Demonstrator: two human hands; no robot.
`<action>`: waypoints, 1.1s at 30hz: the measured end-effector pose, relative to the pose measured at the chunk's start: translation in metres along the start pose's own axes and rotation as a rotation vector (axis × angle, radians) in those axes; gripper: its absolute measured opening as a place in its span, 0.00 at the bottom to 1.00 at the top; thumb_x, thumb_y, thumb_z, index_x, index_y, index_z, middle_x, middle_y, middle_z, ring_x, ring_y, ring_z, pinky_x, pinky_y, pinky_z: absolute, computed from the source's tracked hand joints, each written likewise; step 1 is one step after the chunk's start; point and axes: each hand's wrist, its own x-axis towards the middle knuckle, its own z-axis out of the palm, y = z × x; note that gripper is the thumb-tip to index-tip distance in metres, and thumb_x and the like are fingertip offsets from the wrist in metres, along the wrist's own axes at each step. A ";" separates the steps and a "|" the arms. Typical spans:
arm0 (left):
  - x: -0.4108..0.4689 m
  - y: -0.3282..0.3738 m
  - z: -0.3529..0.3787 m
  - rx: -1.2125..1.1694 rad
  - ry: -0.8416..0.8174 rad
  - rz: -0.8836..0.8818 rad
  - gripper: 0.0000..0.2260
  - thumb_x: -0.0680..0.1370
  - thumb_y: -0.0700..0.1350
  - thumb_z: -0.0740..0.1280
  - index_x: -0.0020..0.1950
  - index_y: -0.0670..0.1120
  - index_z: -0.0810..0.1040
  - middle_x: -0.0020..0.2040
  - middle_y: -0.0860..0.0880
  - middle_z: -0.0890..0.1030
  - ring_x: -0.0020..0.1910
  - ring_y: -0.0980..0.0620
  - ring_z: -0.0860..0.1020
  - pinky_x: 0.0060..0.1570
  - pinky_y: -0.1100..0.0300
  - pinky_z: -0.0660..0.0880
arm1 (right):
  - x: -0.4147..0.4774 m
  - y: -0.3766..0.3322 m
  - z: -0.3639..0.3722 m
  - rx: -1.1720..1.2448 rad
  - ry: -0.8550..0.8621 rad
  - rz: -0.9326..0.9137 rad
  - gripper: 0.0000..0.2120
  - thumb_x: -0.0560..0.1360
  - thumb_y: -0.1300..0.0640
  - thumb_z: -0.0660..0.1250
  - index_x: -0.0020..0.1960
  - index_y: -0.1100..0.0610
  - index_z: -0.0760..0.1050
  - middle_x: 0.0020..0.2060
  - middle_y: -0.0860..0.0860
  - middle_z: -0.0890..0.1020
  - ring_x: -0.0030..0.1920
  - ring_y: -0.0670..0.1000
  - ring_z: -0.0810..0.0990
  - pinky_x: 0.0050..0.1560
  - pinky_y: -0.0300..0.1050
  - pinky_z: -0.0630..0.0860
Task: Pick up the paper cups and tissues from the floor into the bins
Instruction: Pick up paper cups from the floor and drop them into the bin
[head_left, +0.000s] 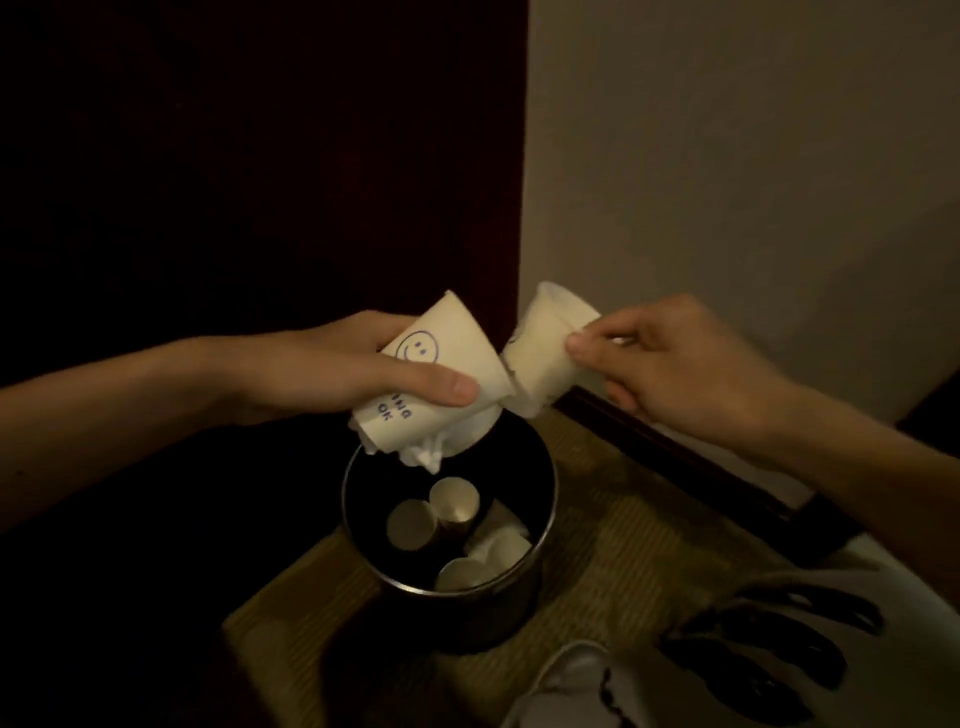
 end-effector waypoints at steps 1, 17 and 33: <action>-0.007 -0.016 -0.004 -0.012 0.023 -0.049 0.19 0.62 0.63 0.76 0.49 0.58 0.82 0.49 0.47 0.86 0.47 0.46 0.85 0.42 0.55 0.82 | 0.012 0.001 0.017 -0.057 -0.064 0.007 0.09 0.79 0.49 0.64 0.45 0.49 0.82 0.23 0.42 0.77 0.24 0.39 0.74 0.27 0.29 0.67; -0.020 -0.124 -0.004 -0.120 0.054 -0.296 0.26 0.65 0.64 0.75 0.58 0.54 0.78 0.46 0.52 0.86 0.43 0.52 0.85 0.38 0.63 0.79 | 0.052 0.062 0.162 -0.576 -0.614 0.285 0.10 0.80 0.48 0.63 0.46 0.55 0.72 0.45 0.53 0.74 0.46 0.52 0.74 0.45 0.44 0.67; -0.010 -0.138 -0.002 -0.746 0.047 -0.199 0.25 0.59 0.65 0.78 0.51 0.53 0.86 0.54 0.45 0.85 0.51 0.46 0.84 0.45 0.56 0.82 | 0.060 0.051 0.158 0.120 -0.701 0.384 0.30 0.64 0.41 0.77 0.62 0.45 0.70 0.52 0.46 0.83 0.50 0.47 0.84 0.50 0.47 0.82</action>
